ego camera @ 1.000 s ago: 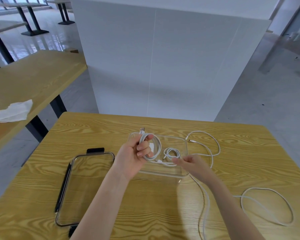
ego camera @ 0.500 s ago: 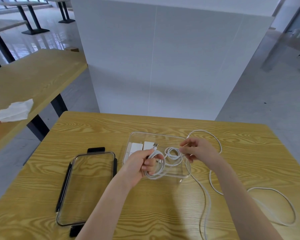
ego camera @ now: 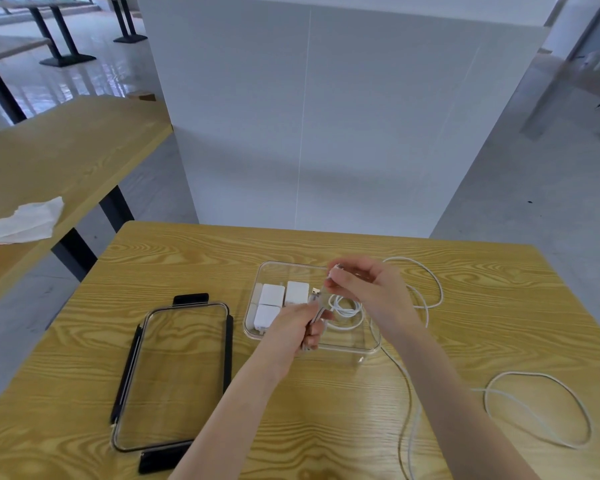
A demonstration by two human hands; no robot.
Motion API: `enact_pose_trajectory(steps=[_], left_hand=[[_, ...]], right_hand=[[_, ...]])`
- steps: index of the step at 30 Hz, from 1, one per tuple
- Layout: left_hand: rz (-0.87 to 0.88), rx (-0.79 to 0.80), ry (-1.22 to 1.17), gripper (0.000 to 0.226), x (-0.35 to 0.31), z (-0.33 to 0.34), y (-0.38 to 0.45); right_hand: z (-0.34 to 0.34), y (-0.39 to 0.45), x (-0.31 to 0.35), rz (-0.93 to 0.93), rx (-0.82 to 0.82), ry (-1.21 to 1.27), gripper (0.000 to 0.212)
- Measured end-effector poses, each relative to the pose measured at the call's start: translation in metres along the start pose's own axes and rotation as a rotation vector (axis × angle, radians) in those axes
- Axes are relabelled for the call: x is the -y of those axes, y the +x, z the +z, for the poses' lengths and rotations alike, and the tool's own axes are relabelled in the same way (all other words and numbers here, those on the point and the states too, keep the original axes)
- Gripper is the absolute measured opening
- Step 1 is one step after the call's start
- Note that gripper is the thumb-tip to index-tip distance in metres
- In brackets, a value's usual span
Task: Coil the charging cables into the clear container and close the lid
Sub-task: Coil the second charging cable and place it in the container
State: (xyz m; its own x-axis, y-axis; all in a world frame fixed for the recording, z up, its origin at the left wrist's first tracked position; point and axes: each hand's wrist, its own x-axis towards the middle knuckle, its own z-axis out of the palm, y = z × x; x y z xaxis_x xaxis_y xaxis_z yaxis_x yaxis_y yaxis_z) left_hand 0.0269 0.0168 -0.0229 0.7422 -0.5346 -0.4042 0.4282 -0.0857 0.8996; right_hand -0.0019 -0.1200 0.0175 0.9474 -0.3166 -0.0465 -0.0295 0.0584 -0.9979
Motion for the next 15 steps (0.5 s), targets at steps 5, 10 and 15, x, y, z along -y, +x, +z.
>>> enact_pose_trajectory(steps=[5,10,15], left_hand=[[0.032,-0.097,-0.130,0.038,0.003,-0.001,0.003],[-0.009,-0.099,-0.419,0.036,0.003,-0.006,0.003],[-0.054,-0.019,-0.681,0.035,0.004,-0.009,0.004]], right_hand=[[0.013,-0.010,-0.001,0.037,0.042,0.087,0.012],[0.009,-0.013,-0.009,0.111,0.054,0.040,0.013],[0.008,-0.012,-0.017,0.136,0.016,-0.093,0.051]])
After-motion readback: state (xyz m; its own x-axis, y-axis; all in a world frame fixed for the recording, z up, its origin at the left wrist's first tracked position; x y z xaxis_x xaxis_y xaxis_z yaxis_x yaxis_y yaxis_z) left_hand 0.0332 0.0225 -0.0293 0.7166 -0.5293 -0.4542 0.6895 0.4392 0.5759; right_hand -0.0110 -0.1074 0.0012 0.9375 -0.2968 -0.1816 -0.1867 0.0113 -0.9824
